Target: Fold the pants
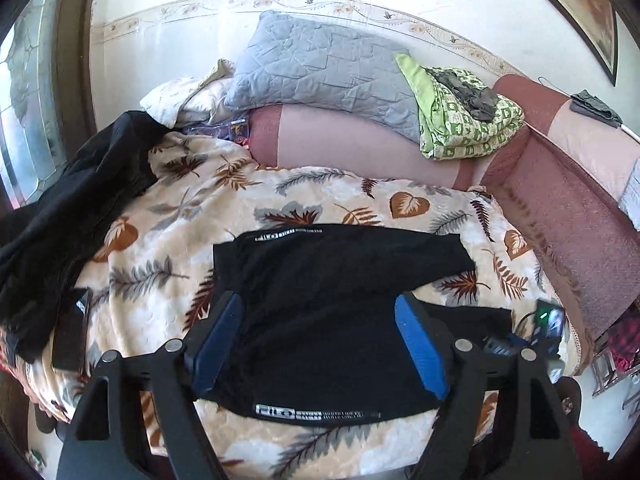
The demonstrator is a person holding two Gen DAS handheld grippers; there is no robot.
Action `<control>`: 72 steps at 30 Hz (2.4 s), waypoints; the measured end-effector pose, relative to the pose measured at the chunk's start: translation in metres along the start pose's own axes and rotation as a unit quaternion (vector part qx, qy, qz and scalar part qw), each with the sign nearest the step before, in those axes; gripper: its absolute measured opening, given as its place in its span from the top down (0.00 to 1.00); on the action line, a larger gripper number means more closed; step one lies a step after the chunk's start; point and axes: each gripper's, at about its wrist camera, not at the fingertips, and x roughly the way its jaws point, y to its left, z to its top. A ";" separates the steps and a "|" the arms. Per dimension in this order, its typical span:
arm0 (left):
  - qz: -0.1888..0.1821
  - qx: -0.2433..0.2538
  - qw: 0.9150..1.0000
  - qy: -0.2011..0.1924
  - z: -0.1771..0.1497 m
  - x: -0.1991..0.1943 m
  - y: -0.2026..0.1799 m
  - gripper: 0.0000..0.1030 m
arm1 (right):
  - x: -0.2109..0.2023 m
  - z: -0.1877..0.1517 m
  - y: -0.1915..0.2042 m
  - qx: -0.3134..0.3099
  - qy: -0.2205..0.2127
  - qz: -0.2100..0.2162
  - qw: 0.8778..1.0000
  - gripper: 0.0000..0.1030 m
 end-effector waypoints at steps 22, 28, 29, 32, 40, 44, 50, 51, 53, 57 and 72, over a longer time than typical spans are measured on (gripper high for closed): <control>-0.012 0.002 0.989 0.150 0.075 0.238 0.038 0.24 | 0.034 0.118 0.024 -0.171 0.068 -0.015 0.983 0.02; -0.035 0.046 0.979 0.197 0.091 0.321 0.025 0.24 | 0.104 0.188 0.075 -0.259 0.076 0.061 0.961 0.10; -0.031 0.062 0.977 0.201 0.092 0.336 0.022 0.24 | 0.116 0.195 0.082 -0.267 0.082 0.072 0.957 0.11; -0.036 0.083 0.974 0.210 0.094 0.367 0.019 0.24 | 0.154 0.215 0.099 -0.276 0.100 0.089 0.952 0.18; -0.063 0.134 0.961 0.234 0.084 0.413 0.012 0.17 | 0.211 0.228 0.122 -0.263 0.139 0.144 0.944 0.17; -0.062 0.155 0.959 0.229 0.083 0.408 0.004 0.57 | 0.212 0.222 0.132 -0.289 0.138 0.142 0.937 0.18; -0.067 0.157 0.964 0.204 0.084 0.382 -0.004 0.94 | 0.193 0.199 0.145 -0.322 0.147 0.154 0.922 0.94; -0.067 0.153 0.966 0.199 0.083 0.374 -0.006 0.94 | 0.187 0.197 0.144 -0.316 0.140 0.148 0.927 0.94; -0.066 0.147 0.970 0.181 0.084 0.355 -0.009 0.94 | 0.179 0.196 0.143 -0.310 0.132 0.143 0.931 0.94; -0.082 0.118 0.979 0.146 0.083 0.304 -0.007 0.95 | 0.139 0.192 0.142 -0.293 0.106 0.145 0.939 0.94; -0.099 0.035 0.991 0.085 -0.033 0.132 -0.005 0.95 | -0.005 0.053 0.104 -0.260 0.095 0.187 0.943 0.94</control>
